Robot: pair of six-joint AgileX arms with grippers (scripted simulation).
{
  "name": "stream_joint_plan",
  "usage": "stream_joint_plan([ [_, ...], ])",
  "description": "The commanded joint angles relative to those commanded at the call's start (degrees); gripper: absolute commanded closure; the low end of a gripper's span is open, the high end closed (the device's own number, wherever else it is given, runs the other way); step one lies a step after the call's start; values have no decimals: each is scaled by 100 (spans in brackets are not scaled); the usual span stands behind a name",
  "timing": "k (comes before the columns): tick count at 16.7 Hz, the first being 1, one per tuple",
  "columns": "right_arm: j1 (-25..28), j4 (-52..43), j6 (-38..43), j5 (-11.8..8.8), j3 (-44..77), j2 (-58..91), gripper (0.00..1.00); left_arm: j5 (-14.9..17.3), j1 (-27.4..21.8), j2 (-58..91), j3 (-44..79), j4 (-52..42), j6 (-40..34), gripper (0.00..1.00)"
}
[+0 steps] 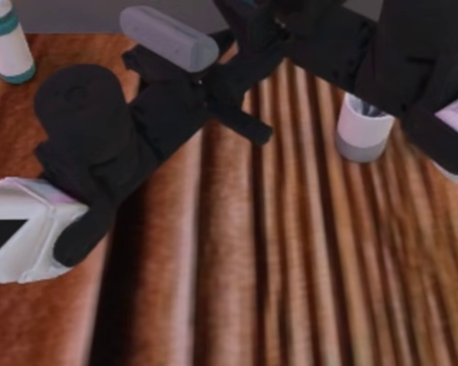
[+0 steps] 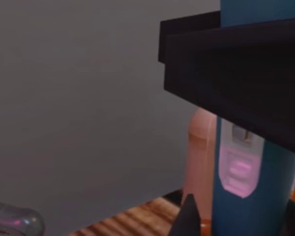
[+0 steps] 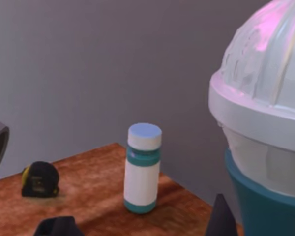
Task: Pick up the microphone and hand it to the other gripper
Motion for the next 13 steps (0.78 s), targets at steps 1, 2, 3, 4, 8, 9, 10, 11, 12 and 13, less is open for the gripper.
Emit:
stream_joint_plan([
  [1,0,0,0,0,0,0,100,0,0,0,0,0,0,25],
  [2,0,0,0,0,0,0,100,0,0,0,0,0,0,17],
  [3,0,0,0,0,0,0,100,0,0,0,0,0,0,10],
  [4,0,0,0,0,0,0,100,0,0,0,0,0,0,2],
  [8,0,0,0,0,0,0,100,0,0,0,0,0,0,0],
  [9,0,0,0,0,0,0,100,0,0,0,0,0,0,0],
  [10,0,0,0,0,0,0,100,0,0,0,0,0,0,0],
  [11,0,0,0,0,0,0,100,0,0,0,0,0,0,0],
  [12,0,0,0,0,0,0,100,0,0,0,0,0,0,0],
  [13,-18,7,-37,63,51,-48,100,-106,67,63,-47,-1,75,0],
])
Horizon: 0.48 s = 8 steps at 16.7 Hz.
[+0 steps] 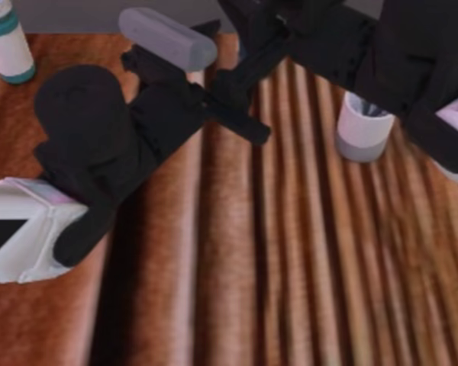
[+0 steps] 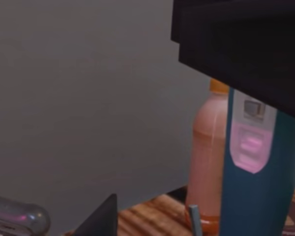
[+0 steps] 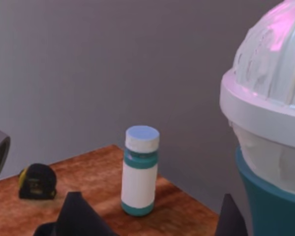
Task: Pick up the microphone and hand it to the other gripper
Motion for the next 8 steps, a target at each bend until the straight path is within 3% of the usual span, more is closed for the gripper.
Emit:
stream_joint_plan([
  [3,-111,-8,18,-130,-110,-103,100,38,58,-238,-235,-10,0,0],
  [8,-567,0,10,-620,-496,-514,100,171,301,-1338,-1306,-37,-20,0],
])
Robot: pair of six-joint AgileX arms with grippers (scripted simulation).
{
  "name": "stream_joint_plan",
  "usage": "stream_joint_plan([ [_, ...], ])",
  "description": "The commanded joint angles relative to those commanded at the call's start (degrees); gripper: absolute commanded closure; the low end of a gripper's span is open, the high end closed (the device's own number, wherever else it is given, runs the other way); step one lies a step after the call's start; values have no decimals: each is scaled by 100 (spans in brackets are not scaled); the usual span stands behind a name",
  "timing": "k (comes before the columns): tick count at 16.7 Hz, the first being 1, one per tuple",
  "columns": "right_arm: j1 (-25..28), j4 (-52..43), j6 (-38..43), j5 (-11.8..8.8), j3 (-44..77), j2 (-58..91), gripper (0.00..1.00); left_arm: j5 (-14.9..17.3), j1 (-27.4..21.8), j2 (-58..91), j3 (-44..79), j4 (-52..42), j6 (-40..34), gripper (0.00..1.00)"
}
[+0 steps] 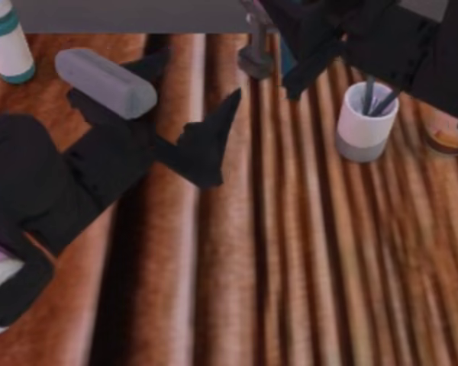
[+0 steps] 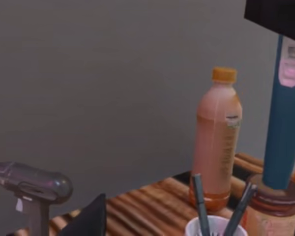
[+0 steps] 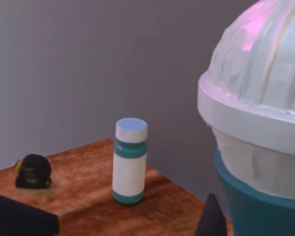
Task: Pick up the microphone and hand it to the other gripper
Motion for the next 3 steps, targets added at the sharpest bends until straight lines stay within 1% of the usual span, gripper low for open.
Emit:
stream_joint_plan([
  [2,-96,-2,-16,-109,-86,-79,100,34,44,-185,-184,4,-3,0],
  [3,-100,-2,-17,-114,-90,-83,100,36,46,-192,-191,4,-3,0],
])
